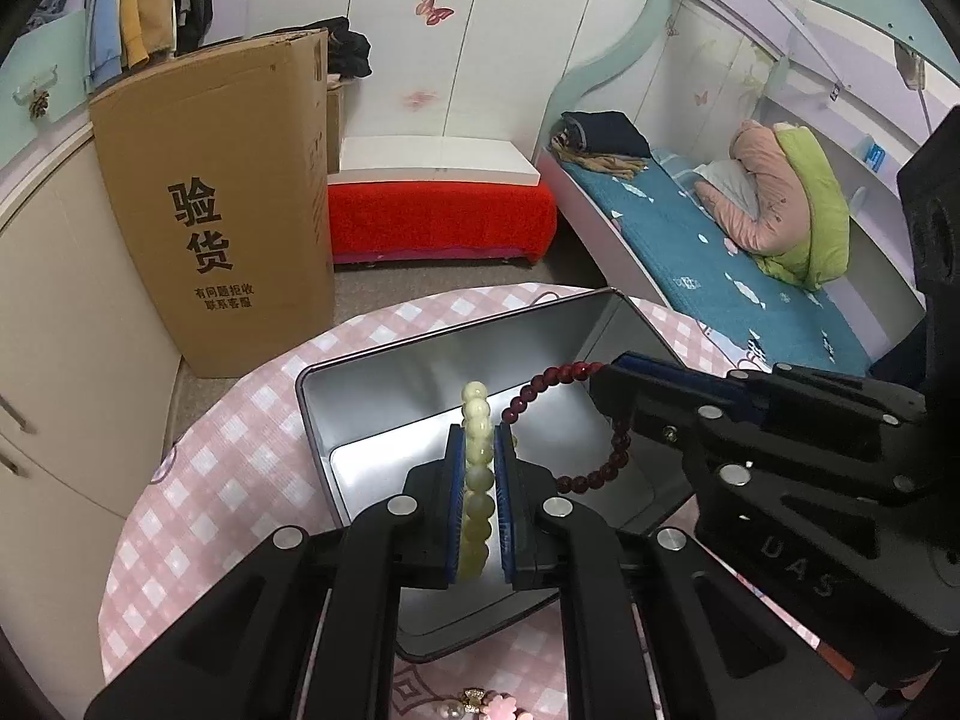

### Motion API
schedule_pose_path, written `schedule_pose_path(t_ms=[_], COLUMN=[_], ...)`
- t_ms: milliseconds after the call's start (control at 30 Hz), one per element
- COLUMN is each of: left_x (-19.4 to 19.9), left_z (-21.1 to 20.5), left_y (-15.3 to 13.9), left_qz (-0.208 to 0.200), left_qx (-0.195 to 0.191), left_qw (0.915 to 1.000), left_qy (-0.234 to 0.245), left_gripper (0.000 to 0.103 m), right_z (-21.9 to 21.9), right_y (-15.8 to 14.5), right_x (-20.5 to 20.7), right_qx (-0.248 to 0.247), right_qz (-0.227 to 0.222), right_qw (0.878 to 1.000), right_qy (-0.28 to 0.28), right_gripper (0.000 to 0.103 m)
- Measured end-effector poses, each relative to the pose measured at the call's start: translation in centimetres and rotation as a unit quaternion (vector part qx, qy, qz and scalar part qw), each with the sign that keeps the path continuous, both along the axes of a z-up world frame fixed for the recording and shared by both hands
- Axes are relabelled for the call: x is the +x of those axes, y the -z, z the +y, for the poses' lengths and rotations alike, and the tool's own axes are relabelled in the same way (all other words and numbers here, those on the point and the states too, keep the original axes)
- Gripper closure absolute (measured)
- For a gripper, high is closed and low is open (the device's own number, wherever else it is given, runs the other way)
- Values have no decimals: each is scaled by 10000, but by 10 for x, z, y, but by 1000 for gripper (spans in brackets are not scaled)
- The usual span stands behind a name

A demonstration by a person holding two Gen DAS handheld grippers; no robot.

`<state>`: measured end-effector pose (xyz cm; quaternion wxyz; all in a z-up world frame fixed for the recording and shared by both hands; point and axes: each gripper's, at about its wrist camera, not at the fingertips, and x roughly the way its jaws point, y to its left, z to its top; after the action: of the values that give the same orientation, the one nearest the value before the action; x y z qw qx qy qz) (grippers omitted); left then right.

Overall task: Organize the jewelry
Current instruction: 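Carry both bracelets into the grey metal box and open both tools, then move the left tool back to the jewelry and grasp a pearl earring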

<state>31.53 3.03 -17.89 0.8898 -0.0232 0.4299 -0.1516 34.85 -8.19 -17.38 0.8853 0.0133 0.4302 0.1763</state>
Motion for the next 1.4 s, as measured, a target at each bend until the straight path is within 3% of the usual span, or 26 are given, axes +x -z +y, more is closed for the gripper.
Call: schedule_pose_path(t_ms=[100, 267, 467, 600, 833, 933, 967, 1033, 1067, 1233, 1400], left_x=[-3, -9, -12, -13, -24, -42, -49, -67, -73, -118, -145], left_z=[0, 0, 7, 11, 30, 39, 41, 47, 50, 62, 65], left_y=[-1, -7, -14, -18, -31, -47, -52, -62, -65, -72, -55], left_qz=[-24, -214, -267, -306, -342, -579, -676, -909, -972, -1364, -1308], left_qx=[19, 46, -80, -85, -438, -419, -374, -314, -277, -50, 137], left_qw=[10000, 9998, 9995, 9994, 9978, 9959, 9950, 9923, 9911, 9817, 9795], left_qy=[-13, -36, -121, -139, -366, -551, -632, -785, -864, -1327, -1525], left_gripper=[93, 74, 60, 58, 58, 47, 43, 40, 36, 27, 27], right_z=[0, -4, -9, -12, -23, -29, -33, -40, -45, -62, -82], right_y=[3, 8, 6, 2, -16, -31, -37, -47, -53, -63, -47], right_x=[2, 3, 0, -2, -17, -31, -40, -54, -65, -101, -130], right_qx=[-10, 2, 44, 97, 192, 175, 141, 116, 96, 29, -65], right_qz=[76, 172, 178, 173, -4, -182, -285, -476, -636, -920, -908], right_qw=[10000, 9998, 9998, 9997, 9996, 9994, 9992, 9983, 9971, 9943, 9922], right_qy=[15, 50, 100, 108, 197, 232, 261, 326, 405, 539, 846], right_gripper=[94, 94, 94, 92, 92, 92, 89, 63, 42, 41, 37])
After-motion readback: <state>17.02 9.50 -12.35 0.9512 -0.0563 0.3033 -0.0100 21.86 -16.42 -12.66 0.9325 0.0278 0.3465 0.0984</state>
